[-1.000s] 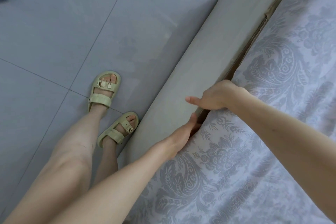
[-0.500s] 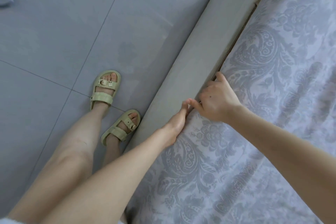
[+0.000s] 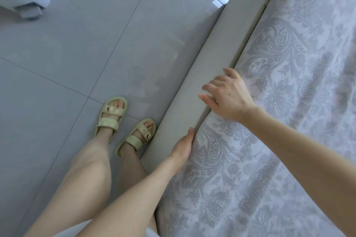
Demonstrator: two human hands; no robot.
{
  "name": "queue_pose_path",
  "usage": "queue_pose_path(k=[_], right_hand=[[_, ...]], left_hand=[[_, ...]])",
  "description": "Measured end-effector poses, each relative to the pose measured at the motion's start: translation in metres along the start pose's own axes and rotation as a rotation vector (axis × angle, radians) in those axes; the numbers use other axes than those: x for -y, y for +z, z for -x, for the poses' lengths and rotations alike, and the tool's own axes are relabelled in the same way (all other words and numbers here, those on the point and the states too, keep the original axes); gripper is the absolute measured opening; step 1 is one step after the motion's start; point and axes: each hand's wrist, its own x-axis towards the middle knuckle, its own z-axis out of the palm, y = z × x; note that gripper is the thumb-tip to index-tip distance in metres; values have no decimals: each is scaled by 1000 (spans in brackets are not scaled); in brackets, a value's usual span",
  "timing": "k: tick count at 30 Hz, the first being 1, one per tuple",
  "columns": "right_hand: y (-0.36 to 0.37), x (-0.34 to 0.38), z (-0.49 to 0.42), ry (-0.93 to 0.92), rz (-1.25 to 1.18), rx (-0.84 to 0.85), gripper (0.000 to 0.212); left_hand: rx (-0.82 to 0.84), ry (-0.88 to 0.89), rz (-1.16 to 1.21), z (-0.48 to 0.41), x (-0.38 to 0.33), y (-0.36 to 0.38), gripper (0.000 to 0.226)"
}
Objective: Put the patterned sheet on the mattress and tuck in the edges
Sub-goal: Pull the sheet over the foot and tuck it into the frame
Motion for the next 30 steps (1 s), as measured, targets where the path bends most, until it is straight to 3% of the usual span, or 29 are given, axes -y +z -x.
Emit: queue_pose_path(k=[2, 4, 6, 9, 11, 15, 17, 20, 24, 27, 30], right_hand=[[-4, 36, 10, -56, -132, 68, 64], [-3, 67, 19, -34, -193, 293, 76], [3, 82, 25, 23, -202, 489, 71], [9, 90, 27, 54, -182, 564, 57], [11, 96, 23, 46, -121, 672, 61], [19, 110, 3, 126, -69, 1054, 77], [23, 114, -3, 218, -100, 1166, 86], [22, 118, -7, 306, -189, 1234, 90], [27, 132, -9, 314, -202, 1402, 87], [31, 144, -6, 272, -196, 1501, 84], [24, 143, 1, 281, -194, 1510, 86]], left_hand=[[23, 42, -25, 3, -3, -1, 59], [-20, 110, -87, 6, -7, -4, 50], [-81, 141, -51, 7, 2, -12, 44], [-244, 157, 60, 15, 31, -42, 41], [-287, 93, -27, 17, 57, -66, 37], [-102, -67, 21, 13, 95, -92, 15], [6, -104, 66, 10, 103, -95, 5], [55, -49, 51, 7, 115, -95, 18], [43, 59, -10, 8, 129, -99, 17], [71, 98, 149, 27, 127, -97, 15], [178, 99, 286, 50, 131, -89, 32]])
